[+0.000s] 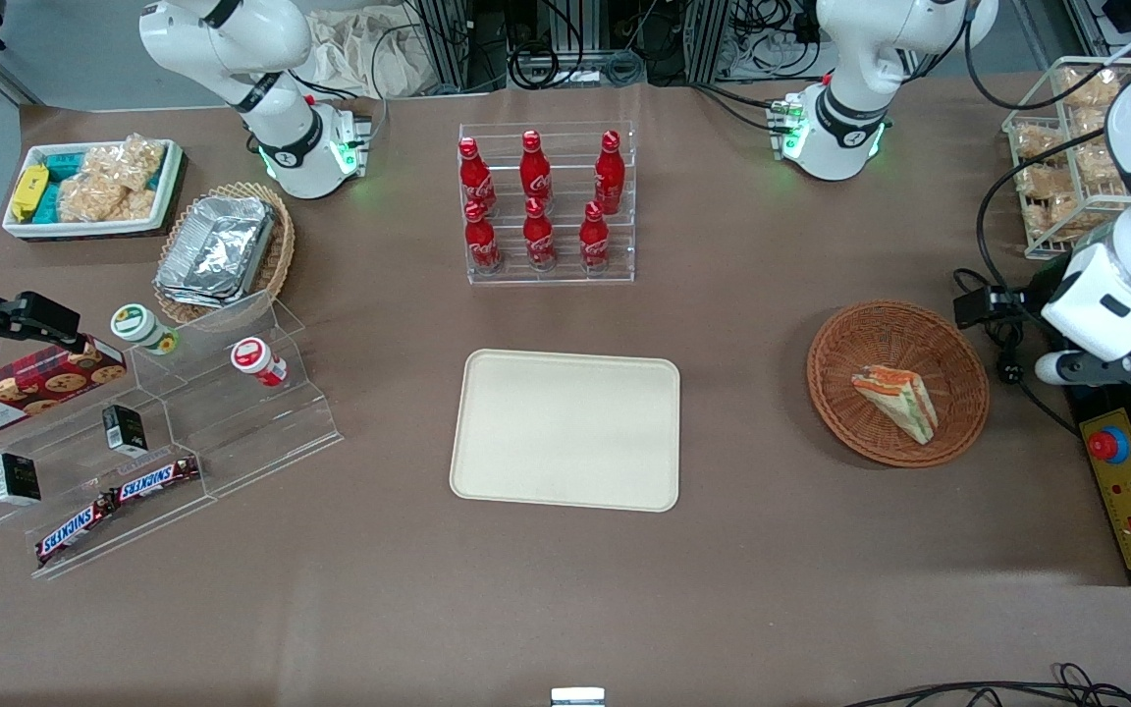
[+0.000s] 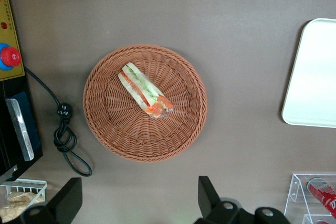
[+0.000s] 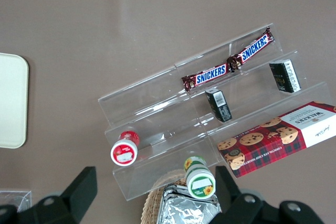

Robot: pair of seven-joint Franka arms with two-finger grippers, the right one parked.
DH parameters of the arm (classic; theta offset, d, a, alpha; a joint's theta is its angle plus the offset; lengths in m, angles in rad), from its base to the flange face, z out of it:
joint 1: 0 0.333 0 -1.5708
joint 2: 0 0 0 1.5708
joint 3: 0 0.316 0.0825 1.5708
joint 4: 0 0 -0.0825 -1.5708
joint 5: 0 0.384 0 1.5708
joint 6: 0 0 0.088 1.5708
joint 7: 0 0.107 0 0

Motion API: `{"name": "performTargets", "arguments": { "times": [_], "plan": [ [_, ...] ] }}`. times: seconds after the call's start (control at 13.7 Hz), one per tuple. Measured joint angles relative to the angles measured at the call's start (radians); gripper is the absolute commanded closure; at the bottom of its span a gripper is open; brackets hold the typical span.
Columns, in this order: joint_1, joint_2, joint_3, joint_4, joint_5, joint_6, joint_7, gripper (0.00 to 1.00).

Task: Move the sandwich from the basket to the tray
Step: 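Move the left gripper over the wicker basket above the sandwich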

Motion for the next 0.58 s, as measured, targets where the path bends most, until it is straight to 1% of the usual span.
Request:
{"name": "performTargets", "arguments": {
  "times": [0.15, 0.36, 0.58],
  "plan": [
    [0.000, 0.016, 0.000, 0.009, 0.000, -0.003, -0.036, 0.01],
    [-0.001, 0.020, -0.001, 0.009, 0.000, -0.009, -0.144, 0.01],
    [-0.001, 0.024, -0.002, -0.017, -0.002, -0.017, -0.329, 0.01]
  ]
}}
